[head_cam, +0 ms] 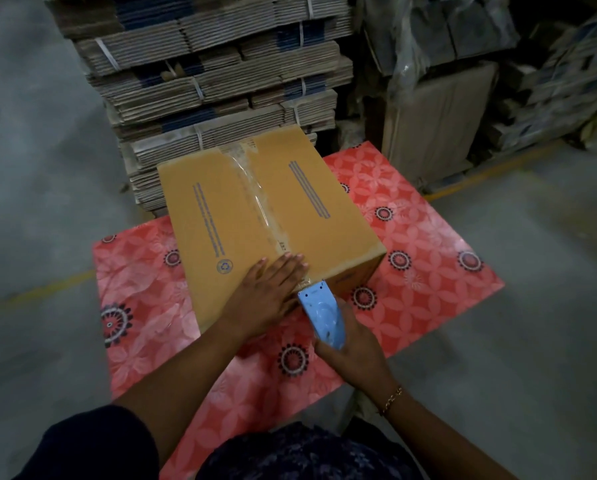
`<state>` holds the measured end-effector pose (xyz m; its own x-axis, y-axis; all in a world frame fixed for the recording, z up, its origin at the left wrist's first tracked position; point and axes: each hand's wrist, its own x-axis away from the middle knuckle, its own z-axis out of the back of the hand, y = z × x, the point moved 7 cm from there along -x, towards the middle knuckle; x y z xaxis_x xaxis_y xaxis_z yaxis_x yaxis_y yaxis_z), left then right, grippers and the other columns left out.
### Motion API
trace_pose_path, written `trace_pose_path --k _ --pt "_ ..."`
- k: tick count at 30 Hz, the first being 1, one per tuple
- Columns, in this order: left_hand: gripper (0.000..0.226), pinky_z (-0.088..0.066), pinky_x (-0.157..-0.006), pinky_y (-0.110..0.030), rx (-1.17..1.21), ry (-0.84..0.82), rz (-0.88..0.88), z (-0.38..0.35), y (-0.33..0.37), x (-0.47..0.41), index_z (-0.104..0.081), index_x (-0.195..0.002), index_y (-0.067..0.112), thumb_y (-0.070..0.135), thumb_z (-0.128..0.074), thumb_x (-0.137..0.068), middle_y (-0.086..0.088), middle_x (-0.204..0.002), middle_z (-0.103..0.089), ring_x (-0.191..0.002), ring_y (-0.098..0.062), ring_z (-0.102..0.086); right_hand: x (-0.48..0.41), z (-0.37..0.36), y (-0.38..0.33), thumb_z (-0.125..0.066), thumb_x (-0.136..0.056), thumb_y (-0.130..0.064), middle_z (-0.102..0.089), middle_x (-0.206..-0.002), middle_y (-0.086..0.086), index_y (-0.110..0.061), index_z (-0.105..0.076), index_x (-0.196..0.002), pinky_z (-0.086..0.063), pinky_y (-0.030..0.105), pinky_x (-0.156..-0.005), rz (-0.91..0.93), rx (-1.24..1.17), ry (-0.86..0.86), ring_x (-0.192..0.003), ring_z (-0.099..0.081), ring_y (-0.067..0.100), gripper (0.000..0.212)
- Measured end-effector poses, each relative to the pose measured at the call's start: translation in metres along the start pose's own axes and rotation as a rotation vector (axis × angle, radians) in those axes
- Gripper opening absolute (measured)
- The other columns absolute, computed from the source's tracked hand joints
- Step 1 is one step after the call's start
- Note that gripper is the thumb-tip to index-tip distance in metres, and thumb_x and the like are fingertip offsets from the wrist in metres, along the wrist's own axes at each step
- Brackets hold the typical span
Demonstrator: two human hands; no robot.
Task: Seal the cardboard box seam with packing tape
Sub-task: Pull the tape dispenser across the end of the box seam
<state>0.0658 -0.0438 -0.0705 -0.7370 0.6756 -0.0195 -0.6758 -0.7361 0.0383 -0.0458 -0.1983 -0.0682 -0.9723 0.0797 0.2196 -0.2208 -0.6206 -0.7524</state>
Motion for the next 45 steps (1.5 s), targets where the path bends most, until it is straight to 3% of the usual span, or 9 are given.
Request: trace_pose_path --k 6,11,16,23,29,34,37,40,45 --pt "0.063 -0.023 -0.122 -0.049 -0.014 0.020 0.005 0.000 -0.001 -0.001 -0.016 -0.160 0.027 0.053 -0.024 -0.103 0.005 -0.169 -0.017 -0.155 -0.014 -0.017 0.021 0.005 -0.002 -0.063 -0.080 -0.055 -0.065 -0.107 -0.017 -0.042 -0.027 -0.141 -0.056 0.031 -0.066 -0.011 0.018 -0.016 -0.083 -0.068 0.007 0.072" --pt "0.065 -0.023 -0.123 -0.048 -0.018 0.040 0.006 0.001 0.000 -0.002 -0.018 -0.160 0.027 0.056 -0.027 -0.103 0.005 -0.169 -0.019 -0.155 -0.013 -0.019 0.044 0.007 0.013 -0.063 -0.081 -0.051 -0.063 -0.124 -0.020 -0.040 -0.026 -0.148 -0.055 0.034 -0.081 -0.051 0.036 -0.038 -0.104 -0.066 0.008 0.078" --pt "0.062 -0.033 -0.115 -0.051 0.008 0.060 0.052 0.010 0.005 -0.007 -0.038 -0.152 0.024 0.054 -0.031 -0.098 0.002 -0.163 -0.037 -0.149 -0.017 -0.035 0.034 0.011 0.004 -0.066 -0.080 -0.056 -0.069 -0.107 -0.013 -0.038 -0.031 -0.143 -0.043 0.013 -0.060 -0.066 0.103 -0.097 -0.087 -0.067 0.007 0.075" --pt "0.062 -0.033 -0.114 -0.051 -0.015 0.064 0.075 0.008 0.006 -0.008 -0.040 -0.151 0.024 0.056 -0.027 -0.099 0.001 -0.163 -0.036 -0.149 -0.018 -0.035 0.026 0.018 -0.002 -0.059 -0.078 -0.063 -0.070 -0.092 -0.004 -0.032 -0.036 -0.138 -0.054 0.034 -0.061 -0.097 0.256 -0.099 -0.076 -0.067 0.018 0.071" --pt "0.059 -0.033 -0.113 -0.051 -0.024 0.066 0.088 0.004 0.010 -0.005 -0.043 -0.149 0.025 0.057 -0.033 -0.100 0.002 -0.162 -0.038 -0.148 -0.018 -0.037 -0.032 0.029 -0.035 -0.056 -0.065 -0.068 -0.073 -0.109 0.007 -0.021 -0.064 -0.116 -0.046 0.030 -0.067 -0.130 0.470 -0.346 -0.092 -0.068 0.027 0.071" --pt "0.057 -0.036 -0.112 -0.050 0.000 0.074 0.065 0.009 0.007 -0.008 -0.044 -0.147 0.024 0.051 -0.045 -0.097 0.001 -0.160 -0.041 -0.146 -0.019 -0.040 -0.064 0.036 -0.076 -0.065 -0.079 -0.046 -0.068 -0.080 0.006 -0.018 -0.061 -0.064 -0.039 0.027 -0.052 -0.198 0.687 -0.590 -0.067 -0.060 0.023 0.031" --pt "0.057 -0.036 -0.112 -0.051 0.005 0.063 0.063 0.012 0.007 -0.007 -0.044 -0.147 0.023 0.051 -0.043 -0.097 0.000 -0.159 -0.042 -0.145 -0.020 -0.040 -0.062 0.034 -0.096 -0.060 -0.094 -0.031 -0.066 -0.096 0.005 -0.020 -0.063 -0.094 -0.045 0.024 -0.060 -0.109 0.730 -0.755 -0.067 -0.057 0.007 0.011" --pt "0.057 -0.037 -0.112 -0.050 0.003 0.075 0.079 0.013 0.007 -0.008 -0.045 -0.147 0.024 0.053 -0.041 -0.097 0.002 -0.158 -0.043 -0.145 -0.018 -0.041 -0.042 0.039 -0.068 -0.061 -0.095 -0.030 -0.062 -0.122 0.005 -0.010 -0.068 -0.118 -0.046 0.029 -0.103 -0.196 0.903 -0.826 -0.114 -0.059 0.008 0.031" --pt "0.058 -0.035 -0.112 -0.050 -0.017 0.082 0.083 0.010 0.006 -0.009 -0.043 -0.148 0.024 0.052 -0.040 -0.098 0.002 -0.160 -0.041 -0.146 -0.018 -0.039 -0.026 0.016 -0.007 -0.066 -0.077 -0.060 -0.067 -0.124 0.007 -0.019 -0.054 -0.134 -0.047 0.035 -0.079 -0.040 1.013 -0.602 -0.112 -0.065 0.029 0.071"
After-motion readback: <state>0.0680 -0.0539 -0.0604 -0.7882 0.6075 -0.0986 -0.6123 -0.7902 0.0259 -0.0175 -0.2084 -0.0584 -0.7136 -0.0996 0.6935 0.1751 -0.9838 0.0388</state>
